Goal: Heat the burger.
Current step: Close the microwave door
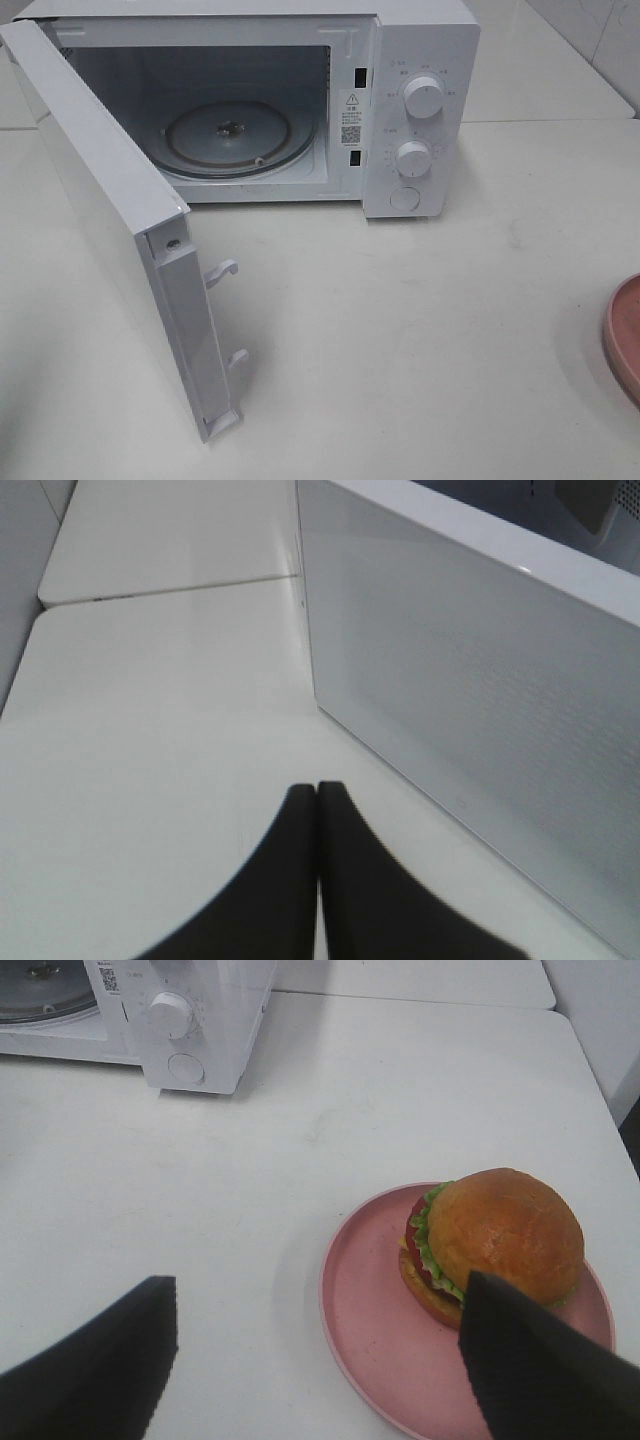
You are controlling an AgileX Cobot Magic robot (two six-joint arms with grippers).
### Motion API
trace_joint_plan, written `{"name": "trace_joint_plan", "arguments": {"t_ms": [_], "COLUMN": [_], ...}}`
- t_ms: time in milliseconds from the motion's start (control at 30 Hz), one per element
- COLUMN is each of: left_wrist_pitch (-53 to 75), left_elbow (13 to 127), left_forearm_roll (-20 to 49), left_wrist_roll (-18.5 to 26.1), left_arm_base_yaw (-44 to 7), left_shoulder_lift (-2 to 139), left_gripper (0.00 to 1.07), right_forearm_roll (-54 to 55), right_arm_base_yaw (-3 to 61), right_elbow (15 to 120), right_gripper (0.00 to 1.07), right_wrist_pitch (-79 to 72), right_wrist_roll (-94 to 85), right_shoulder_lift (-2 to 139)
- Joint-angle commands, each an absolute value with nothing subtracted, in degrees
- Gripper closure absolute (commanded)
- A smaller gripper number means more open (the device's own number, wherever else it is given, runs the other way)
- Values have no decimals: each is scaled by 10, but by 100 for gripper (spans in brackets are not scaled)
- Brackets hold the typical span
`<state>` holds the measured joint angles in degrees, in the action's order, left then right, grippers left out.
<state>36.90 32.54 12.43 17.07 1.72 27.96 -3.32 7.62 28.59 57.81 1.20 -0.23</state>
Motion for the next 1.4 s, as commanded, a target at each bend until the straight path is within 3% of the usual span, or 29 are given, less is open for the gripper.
{"name": "trace_joint_plan", "arguments": {"t_ms": [33, 267, 400, 600, 700, 800, 867, 900, 933, 967, 1000, 1033, 1067, 1133, 1333, 1400], "left_wrist_pitch": [296, 158, 46, -48, -93, -141, -172, -172, -191, -191, -199, -201, -201, -195, -209, -242], "left_elbow": [327, 267, 206, 166, 148, 129, 107, 107, 95, 95, 91, 91, 91, 96, 116, 118], "left_forearm_roll": [151, 223, 295, 311, 311, 297, 235, 235, 166, 166, 123, 49, 49, -5, -72, -129], "left_wrist_roll": [213, 269, 331, 340, 323, 284, 215, 215, 157, 157, 120, 56, 56, -9, -63, -120], "left_arm_base_yaw": [17, 17, 17, 17, 17, 17, 17, 17, 17, 17, 17, 17, 17, 17, 17, 17], "left_shoulder_lift": [327, 380, 406, 423, 426, 426, 426, 426, 426, 426, 426, 426, 426, 445, 501, 529], "left_gripper": [107, 107, 107, 107, 107, 107, 107, 107, 107, 107, 107, 107, 107, 107, 107, 107], "right_forearm_roll": [-32, -32, -32, -32, -32, -32, -32, -32, -32, -32, -32, -32, -32, -32, -32, -32], "right_arm_base_yaw": [74, 74, 74, 74, 74, 74, 74, 74, 74, 74, 74, 74, 74, 74, 74, 74], "right_elbow": [285, 285, 285, 285, 285, 285, 285, 285, 285, 285, 285, 285, 285, 285, 285, 285], "right_gripper": [32, 32, 32, 32, 32, 32, 32, 32, 32, 32, 32, 32, 32, 32, 32, 32], "right_wrist_pitch": [571, 571, 571, 571, 571, 571, 571, 571, 571, 571, 571, 571, 571, 571, 571, 571], "right_wrist_roll": [15, 15, 15, 15, 15, 15, 17, 17, 17, 17, 17, 17, 17, 17, 16, 16], "right_shoulder_lift": [-18, -18, -18, -18, -18, -18, -18, -18, -18, -18, -18, -18, -18, -18, -18, -18]}}
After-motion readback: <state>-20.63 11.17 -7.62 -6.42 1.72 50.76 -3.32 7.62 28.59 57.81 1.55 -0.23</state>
